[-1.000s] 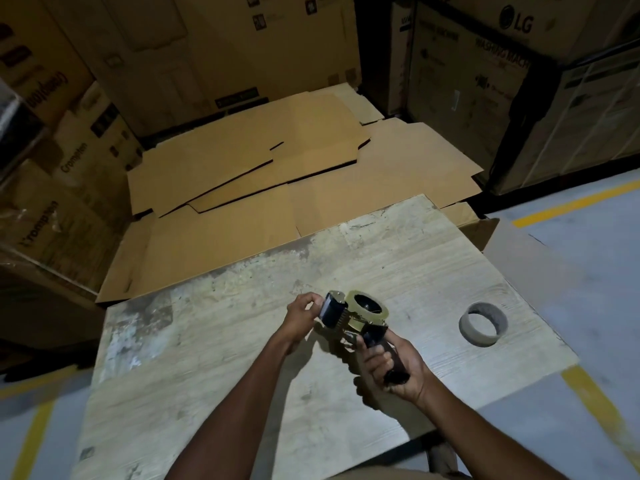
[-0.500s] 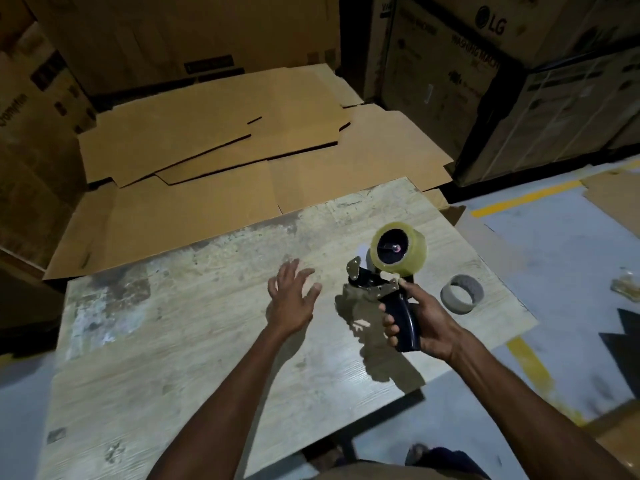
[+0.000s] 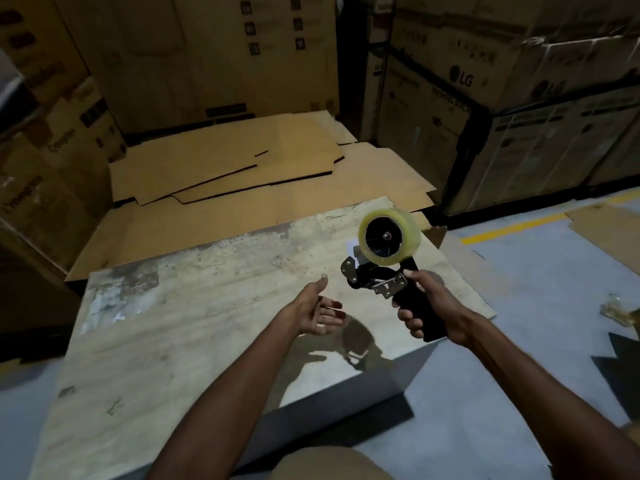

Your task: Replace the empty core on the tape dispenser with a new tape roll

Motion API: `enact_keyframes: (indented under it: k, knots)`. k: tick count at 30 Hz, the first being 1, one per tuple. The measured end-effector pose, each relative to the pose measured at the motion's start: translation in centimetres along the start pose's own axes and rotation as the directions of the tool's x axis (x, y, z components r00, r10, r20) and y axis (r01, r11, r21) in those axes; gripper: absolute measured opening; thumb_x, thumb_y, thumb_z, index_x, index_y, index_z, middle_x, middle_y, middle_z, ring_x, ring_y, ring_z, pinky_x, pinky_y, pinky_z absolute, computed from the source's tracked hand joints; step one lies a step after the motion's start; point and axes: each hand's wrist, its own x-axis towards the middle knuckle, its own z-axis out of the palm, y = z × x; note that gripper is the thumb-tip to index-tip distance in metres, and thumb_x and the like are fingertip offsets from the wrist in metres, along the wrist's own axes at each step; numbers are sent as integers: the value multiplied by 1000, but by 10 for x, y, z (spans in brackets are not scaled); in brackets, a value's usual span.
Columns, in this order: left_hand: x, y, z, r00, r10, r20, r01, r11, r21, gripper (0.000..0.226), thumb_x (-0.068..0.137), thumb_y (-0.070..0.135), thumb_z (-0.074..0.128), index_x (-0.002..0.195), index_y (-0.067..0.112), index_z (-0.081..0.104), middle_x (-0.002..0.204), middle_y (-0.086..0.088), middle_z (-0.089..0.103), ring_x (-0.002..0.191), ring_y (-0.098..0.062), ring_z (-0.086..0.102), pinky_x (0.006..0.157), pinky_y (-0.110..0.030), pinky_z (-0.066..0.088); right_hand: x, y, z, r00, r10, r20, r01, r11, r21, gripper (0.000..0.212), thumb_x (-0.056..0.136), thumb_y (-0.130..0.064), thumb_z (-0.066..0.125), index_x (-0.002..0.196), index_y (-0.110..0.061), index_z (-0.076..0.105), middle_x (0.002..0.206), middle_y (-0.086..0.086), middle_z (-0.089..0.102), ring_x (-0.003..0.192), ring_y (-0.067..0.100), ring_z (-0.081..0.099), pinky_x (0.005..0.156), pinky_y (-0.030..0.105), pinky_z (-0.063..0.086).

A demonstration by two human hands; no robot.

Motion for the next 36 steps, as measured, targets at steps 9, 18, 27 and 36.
enact_keyframes:
  k: [9, 18, 27, 36]
  knots:
    - [-63, -58, 77, 996, -22, 89, 44, 965, -260, 34, 100, 35, 58, 93, 3, 67, 80, -9, 72, 71, -20, 67, 65, -28, 44, -87, 40, -21, 987, -41, 152, 55, 995, -85, 64, 91, -66, 52, 104, -4, 55, 74, 11, 48, 58, 24, 40, 59, 37, 35]
    - [-100, -83, 99, 911, 306, -275, -273, 950, 152, 24, 99, 0, 52, 82, 2, 68, 70, -7, 60, 55, -15, 57, 44, -21, 36, -130, 99, -23, 978, -118, 172, 127, 991, -47, 61, 95, -63, 45, 96, -4, 58, 73, 11, 48, 57, 22, 39, 58, 36, 35]
    - [-89, -85, 114, 920, 345, -189, -233, 865, 444, 23, 104, 11, 53, 90, 0, 67, 73, -7, 61, 54, -14, 63, 46, -22, 42, -137, 128, -29, 984, -141, 109, 145, 989, -28, 70, 83, -72, 55, 101, -4, 60, 73, 8, 50, 56, 20, 40, 57, 35, 34]
    - [-38, -79, 98, 847, 506, -164, -334, 746, 576, 45, 105, 30, 60, 64, 14, 54, 60, -5, 52, 53, -17, 40, 54, -27, 30, -124, 147, -6, 994, -102, -26, 104, 992, 65, 62, 99, -68, 38, 99, -9, 55, 68, 1, 51, 49, 13, 42, 45, 22, 37]
